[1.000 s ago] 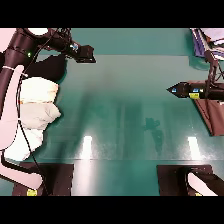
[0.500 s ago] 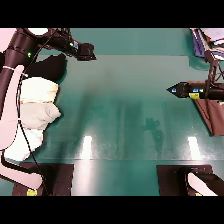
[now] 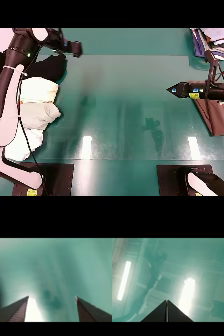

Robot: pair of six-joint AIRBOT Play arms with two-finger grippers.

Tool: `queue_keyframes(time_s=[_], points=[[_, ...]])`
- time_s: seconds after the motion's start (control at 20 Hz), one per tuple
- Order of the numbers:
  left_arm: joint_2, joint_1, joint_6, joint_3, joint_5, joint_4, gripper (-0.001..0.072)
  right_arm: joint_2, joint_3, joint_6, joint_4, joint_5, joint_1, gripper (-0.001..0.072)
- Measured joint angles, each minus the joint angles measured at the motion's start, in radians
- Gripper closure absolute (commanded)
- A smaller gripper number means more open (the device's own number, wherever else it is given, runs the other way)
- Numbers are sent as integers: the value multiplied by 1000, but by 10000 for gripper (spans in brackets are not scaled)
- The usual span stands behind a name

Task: Fold the shirts.

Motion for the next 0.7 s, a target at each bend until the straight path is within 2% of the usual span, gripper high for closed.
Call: queue_keyframes(time_s=[0.2, 0.45, 0.5, 0.6, 0.65, 0.7], points=[[-105, 114, -64, -3, 25, 121, 27, 0, 0, 0, 4, 0, 0, 696], [-245, 208, -94, -3, 26, 163, 28, 0, 0, 0, 6, 0, 0, 696], [-268, 220, -96, -3, 26, 168, 100, 0, 0, 0, 6, -1, 0, 697], [-296, 234, -100, -3, 23, 171, 568, 0, 0, 0, 6, -16, 0, 696], [-303, 237, -101, -2, 24, 176, 681, 0, 0, 0, 6, -25, 0, 696], [-307, 241, -101, 2, 21, 176, 680, 0, 0, 0, 7, -34, 0, 696]])
